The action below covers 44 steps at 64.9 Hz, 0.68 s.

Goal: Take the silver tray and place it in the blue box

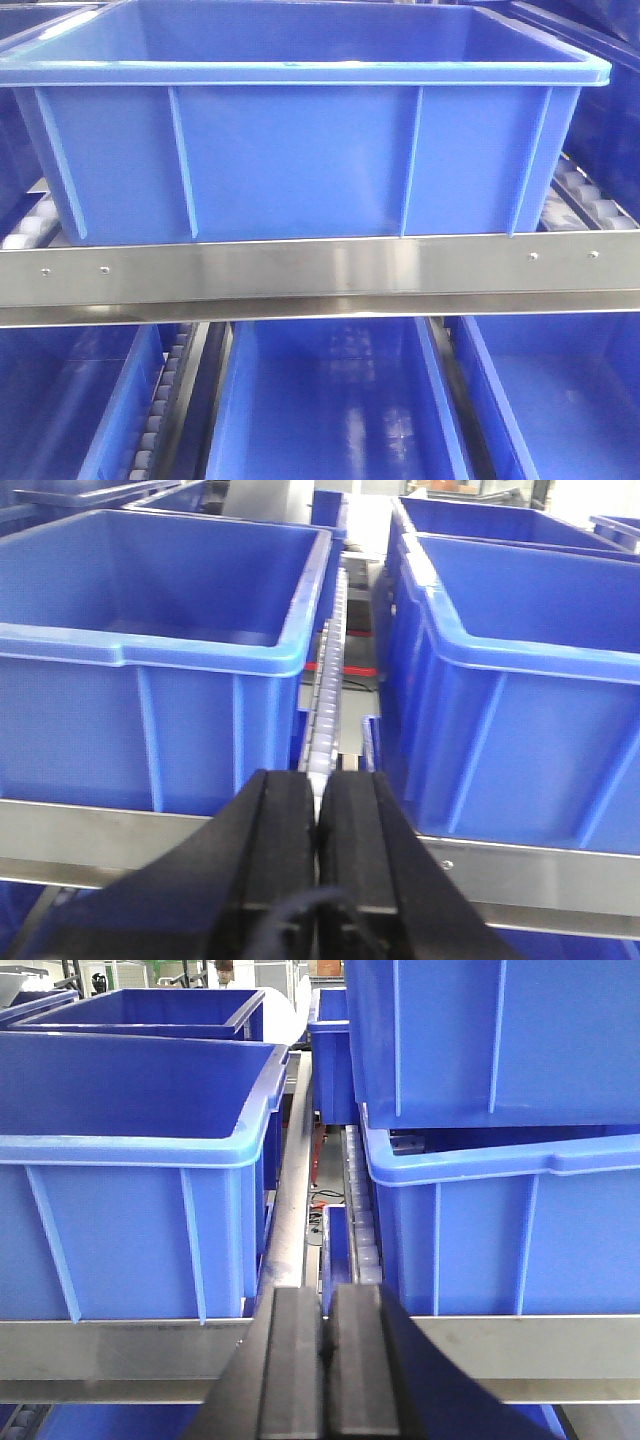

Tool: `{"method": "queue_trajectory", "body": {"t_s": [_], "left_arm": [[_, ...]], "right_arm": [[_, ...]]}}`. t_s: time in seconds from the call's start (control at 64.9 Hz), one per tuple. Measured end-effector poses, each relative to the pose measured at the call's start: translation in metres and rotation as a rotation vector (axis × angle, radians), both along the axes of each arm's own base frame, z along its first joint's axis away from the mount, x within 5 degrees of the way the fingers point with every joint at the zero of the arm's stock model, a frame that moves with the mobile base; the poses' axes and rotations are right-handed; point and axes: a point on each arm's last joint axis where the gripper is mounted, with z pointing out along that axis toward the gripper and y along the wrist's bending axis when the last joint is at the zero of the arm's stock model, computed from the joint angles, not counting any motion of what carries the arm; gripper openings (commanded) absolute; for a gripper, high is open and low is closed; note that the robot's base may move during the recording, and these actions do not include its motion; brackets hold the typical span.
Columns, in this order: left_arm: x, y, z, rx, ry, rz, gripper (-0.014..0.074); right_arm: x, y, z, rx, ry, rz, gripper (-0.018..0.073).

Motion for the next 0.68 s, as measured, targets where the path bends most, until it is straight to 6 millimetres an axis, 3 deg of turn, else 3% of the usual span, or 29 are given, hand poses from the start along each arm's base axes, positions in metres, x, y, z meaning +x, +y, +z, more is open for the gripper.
{"method": "queue_trajectory", "body": {"t_s": [0.678], "left_arm": [[0.0,-0.0004,0.0,0.002,0.0,-0.006,-0.0007]], "right_arm": [[0.0,0.0,0.0,0.0,0.0,0.0,0.0051]]}}
